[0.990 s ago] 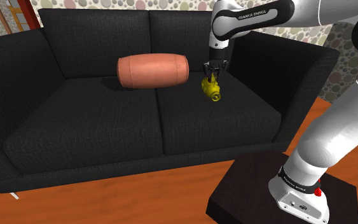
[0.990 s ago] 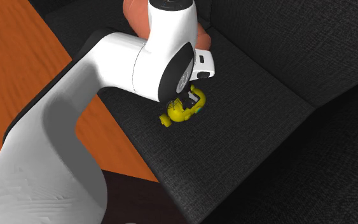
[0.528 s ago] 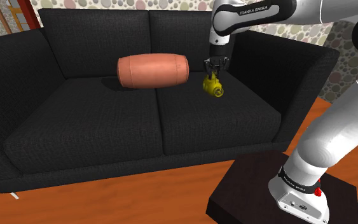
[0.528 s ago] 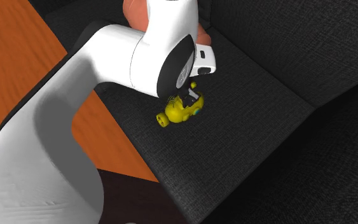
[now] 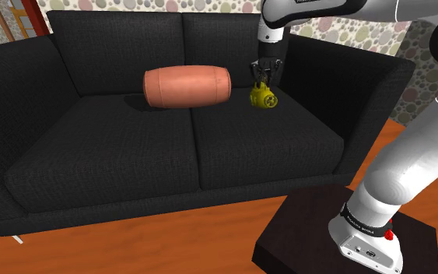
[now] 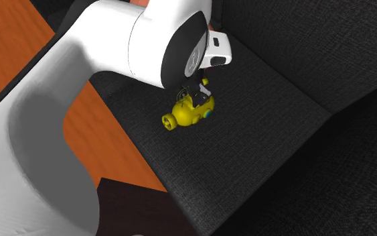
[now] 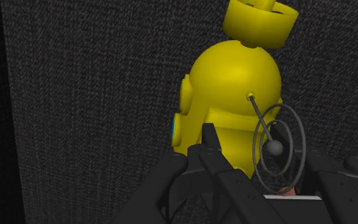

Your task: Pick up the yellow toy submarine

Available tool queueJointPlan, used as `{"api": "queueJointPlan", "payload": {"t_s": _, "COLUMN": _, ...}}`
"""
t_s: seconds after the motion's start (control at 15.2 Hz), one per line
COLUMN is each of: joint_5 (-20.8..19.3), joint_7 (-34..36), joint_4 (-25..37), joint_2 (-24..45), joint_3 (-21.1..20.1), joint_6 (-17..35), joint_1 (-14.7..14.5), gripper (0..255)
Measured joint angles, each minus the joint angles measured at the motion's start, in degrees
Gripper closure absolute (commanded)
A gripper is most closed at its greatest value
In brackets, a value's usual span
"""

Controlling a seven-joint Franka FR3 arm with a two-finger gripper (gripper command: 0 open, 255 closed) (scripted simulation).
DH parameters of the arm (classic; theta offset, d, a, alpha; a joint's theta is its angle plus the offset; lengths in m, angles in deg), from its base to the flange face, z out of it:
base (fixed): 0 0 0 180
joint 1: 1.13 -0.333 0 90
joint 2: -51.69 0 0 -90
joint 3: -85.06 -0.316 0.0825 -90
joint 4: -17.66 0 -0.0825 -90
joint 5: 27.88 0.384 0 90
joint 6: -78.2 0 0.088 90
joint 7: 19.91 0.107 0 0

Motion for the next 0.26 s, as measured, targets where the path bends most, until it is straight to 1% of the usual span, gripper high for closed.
{"api": "queueJointPlan", "payload": {"t_s": 0.26, "joint_5": 0.04, "joint_7": -0.04, "joint_4": 3.19, "joint_2": 0.38, "joint_3": -0.06, "joint_6": -2.82, "joint_1": -0.04, "gripper": 255}}
